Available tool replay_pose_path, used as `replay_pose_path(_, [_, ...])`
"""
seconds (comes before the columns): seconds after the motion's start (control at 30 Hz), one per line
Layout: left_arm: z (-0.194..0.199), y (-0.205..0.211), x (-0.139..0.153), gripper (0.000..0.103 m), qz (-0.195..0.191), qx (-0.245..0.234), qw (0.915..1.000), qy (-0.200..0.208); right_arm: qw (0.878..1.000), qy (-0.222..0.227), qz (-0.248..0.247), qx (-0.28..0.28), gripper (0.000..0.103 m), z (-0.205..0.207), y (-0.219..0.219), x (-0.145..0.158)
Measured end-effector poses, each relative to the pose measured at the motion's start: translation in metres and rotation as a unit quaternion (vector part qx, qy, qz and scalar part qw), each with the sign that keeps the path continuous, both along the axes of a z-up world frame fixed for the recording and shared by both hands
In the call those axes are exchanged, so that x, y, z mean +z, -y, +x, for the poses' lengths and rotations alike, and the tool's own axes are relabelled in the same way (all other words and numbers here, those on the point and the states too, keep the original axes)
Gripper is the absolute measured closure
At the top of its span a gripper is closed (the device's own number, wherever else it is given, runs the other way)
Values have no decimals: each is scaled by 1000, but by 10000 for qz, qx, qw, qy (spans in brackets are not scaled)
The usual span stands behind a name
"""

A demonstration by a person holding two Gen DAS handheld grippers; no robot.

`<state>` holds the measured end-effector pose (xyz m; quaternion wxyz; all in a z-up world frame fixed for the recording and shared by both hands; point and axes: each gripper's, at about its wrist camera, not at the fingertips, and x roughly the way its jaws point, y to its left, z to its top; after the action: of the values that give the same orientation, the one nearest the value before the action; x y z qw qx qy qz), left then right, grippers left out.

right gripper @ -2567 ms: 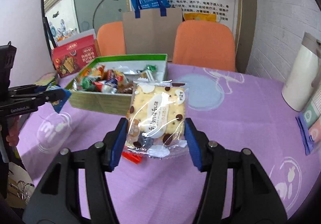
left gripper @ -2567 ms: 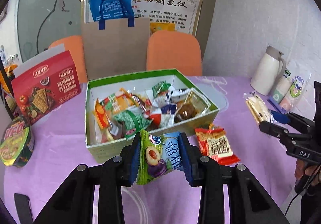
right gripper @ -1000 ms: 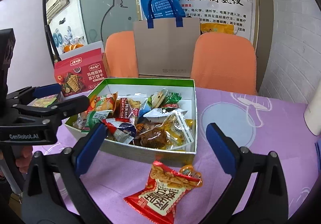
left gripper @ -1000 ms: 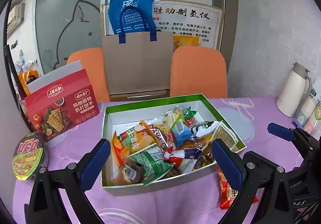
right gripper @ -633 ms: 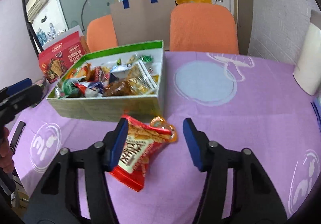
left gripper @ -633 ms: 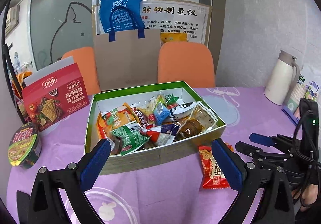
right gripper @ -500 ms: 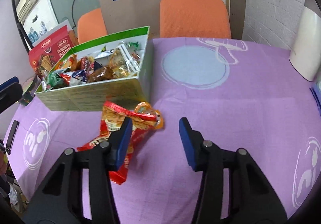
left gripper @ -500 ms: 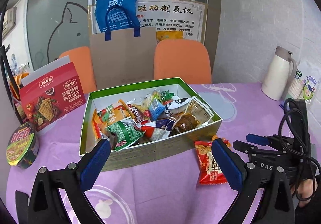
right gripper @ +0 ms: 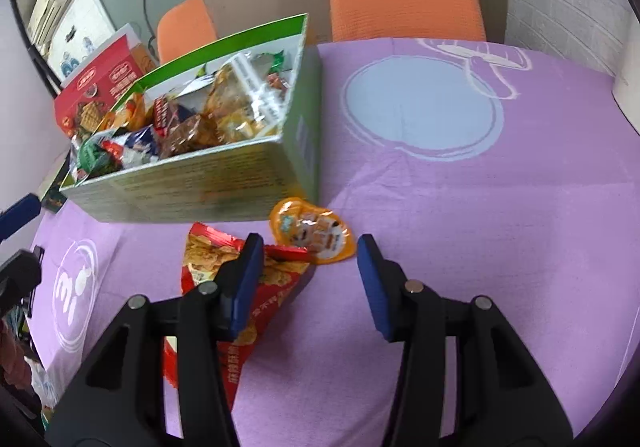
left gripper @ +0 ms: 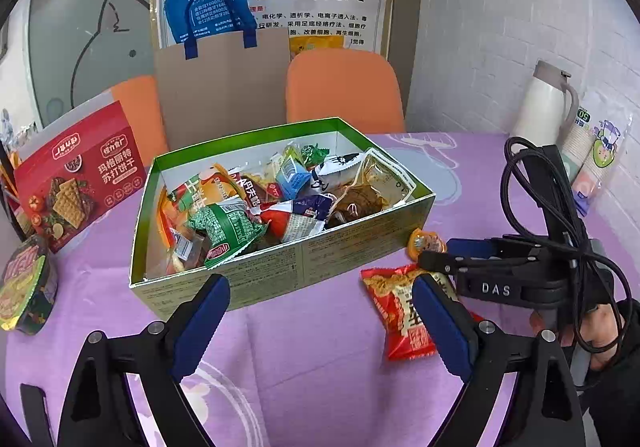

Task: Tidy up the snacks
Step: 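Grasp the small orange jelly cup with the right gripper, then carry the orange jelly cup over the box and open the right gripper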

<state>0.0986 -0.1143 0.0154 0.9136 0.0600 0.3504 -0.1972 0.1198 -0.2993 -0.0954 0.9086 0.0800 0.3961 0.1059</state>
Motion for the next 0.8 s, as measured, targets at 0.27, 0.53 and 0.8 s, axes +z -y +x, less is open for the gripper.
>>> replay_pose_path(0.27, [5,6,-15,16,-45,-135,9995,-277,9999,3,-142,-22,53,3,-1,-3])
replay_pose_path(0.53, [12,18,-19,31,-239,-412,9972,-574,9989,39,-400,247,76,9,-15,-4])
replay_pose_path(0.8, [38,62,-38,51,-484,-691,9898,-1148,9987,119,-309,399,83,-21,-2,-9])
